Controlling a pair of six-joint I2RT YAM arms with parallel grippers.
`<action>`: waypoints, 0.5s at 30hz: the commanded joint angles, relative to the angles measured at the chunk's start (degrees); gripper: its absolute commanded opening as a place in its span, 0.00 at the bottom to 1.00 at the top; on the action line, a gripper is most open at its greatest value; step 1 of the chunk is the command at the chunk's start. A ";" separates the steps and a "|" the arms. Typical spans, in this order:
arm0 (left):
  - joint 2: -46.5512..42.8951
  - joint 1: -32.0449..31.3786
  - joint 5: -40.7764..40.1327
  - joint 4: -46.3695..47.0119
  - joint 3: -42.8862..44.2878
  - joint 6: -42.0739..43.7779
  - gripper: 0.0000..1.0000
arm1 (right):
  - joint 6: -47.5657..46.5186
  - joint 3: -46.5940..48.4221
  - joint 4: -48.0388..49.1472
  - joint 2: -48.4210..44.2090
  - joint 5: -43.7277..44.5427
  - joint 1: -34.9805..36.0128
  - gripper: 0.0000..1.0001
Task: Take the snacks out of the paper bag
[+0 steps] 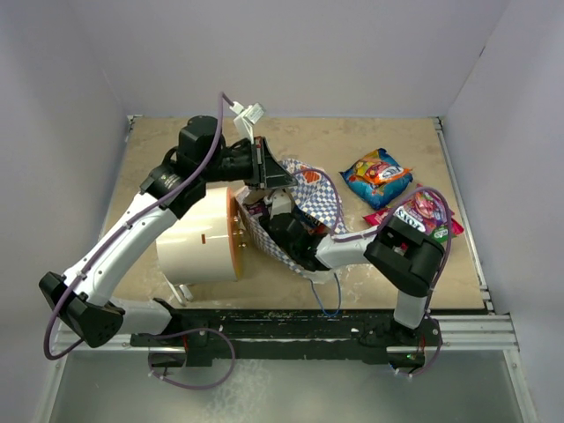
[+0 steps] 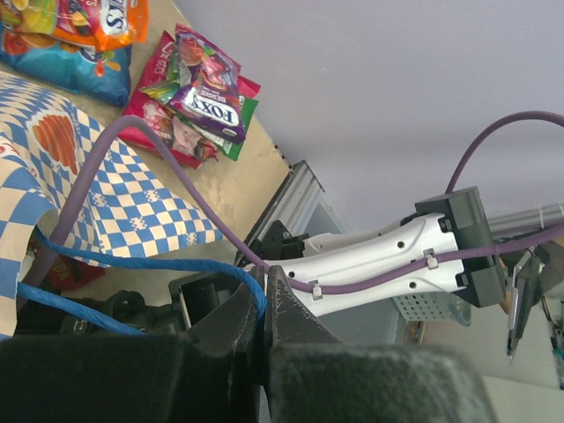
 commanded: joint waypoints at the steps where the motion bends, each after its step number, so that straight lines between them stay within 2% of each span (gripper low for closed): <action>1: -0.83 -0.38 -2.32 -2.37 3.52 1.95 0.00 | -3.78 -1.37 -0.76 0.00 -2.01 -0.10 0.41; 4: -0.92 -0.04 -2.79 -2.87 3.71 2.14 0.00 | -6.56 -1.40 -0.01 -1.66 -3.09 -0.04 0.23; 6: -1.22 0.21 -3.46 -3.19 3.83 2.28 0.00 | -8.22 -1.27 0.45 -2.93 -4.12 -0.02 0.03; 7: -1.37 0.28 -3.87 -3.27 3.80 2.38 0.00 | -8.76 -1.24 0.59 -3.78 -4.50 -0.02 0.00; 15: -2.62 0.94 -8.14 -5.60 4.23 3.30 0.00 | -13.36 -2.89 1.42 -13.41 -6.59 -0.03 0.00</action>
